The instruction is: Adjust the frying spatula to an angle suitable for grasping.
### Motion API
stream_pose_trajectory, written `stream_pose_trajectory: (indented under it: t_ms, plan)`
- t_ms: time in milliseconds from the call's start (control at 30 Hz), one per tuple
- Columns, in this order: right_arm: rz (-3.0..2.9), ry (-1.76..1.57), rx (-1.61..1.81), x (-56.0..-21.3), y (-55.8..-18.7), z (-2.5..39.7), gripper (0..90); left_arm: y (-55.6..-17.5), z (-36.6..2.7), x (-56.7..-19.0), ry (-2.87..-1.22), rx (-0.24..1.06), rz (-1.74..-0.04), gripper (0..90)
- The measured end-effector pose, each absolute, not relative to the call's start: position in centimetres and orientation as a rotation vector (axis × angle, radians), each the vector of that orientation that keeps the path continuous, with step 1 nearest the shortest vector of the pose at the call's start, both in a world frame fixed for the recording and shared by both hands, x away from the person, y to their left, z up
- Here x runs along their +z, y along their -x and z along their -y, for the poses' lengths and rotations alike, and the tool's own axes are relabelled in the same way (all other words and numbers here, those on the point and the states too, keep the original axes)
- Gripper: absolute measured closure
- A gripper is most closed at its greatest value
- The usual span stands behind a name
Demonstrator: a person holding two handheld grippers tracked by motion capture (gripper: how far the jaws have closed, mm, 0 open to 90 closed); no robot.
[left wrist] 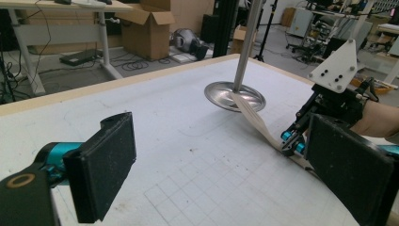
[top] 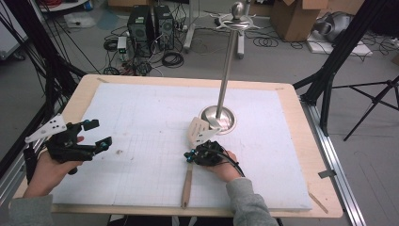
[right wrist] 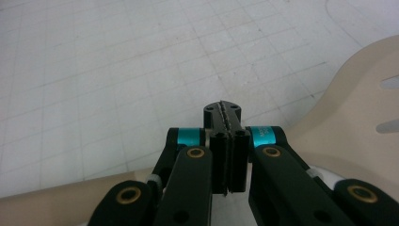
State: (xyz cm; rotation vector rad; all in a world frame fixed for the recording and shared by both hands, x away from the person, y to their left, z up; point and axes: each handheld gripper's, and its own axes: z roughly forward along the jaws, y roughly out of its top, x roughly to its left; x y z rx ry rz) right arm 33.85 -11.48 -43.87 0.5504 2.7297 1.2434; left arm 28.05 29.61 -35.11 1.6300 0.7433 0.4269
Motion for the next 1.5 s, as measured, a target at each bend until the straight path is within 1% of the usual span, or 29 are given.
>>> stream_pose_trajectory:
  t_ms: [733, 933, 1100, 1333, 1500]
  plan:
    - [-2.736, -0.534, 1.273, -43.8, -31.9, 13.5, 90.0, -27.9, -29.4, -34.9, -1.635, 0.424, -0.727, 10.1]
    - [-2.735, -0.481, 1.360, -43.0, -30.6, 15.1, 90.0, -28.0, -29.3, -35.2, -1.642, 0.424, -0.720, 10.1]
    - [-2.757, -0.467, 1.399, -43.5, -29.0, 16.4, 90.0, -28.1, -29.1, -35.1, -1.641, 0.421, -0.720, 10.1]
    - [-2.821, -0.421, 1.371, -44.0, -27.9, 16.0, 90.0, -28.3, -28.6, -35.4, -1.667, 0.410, -0.711, 10.1]
    - [-2.833, -0.416, 1.336, -44.1, -27.6, 16.0, 90.0, -28.3, -28.9, -35.4, -1.650, 0.412, -0.720, 10.1]
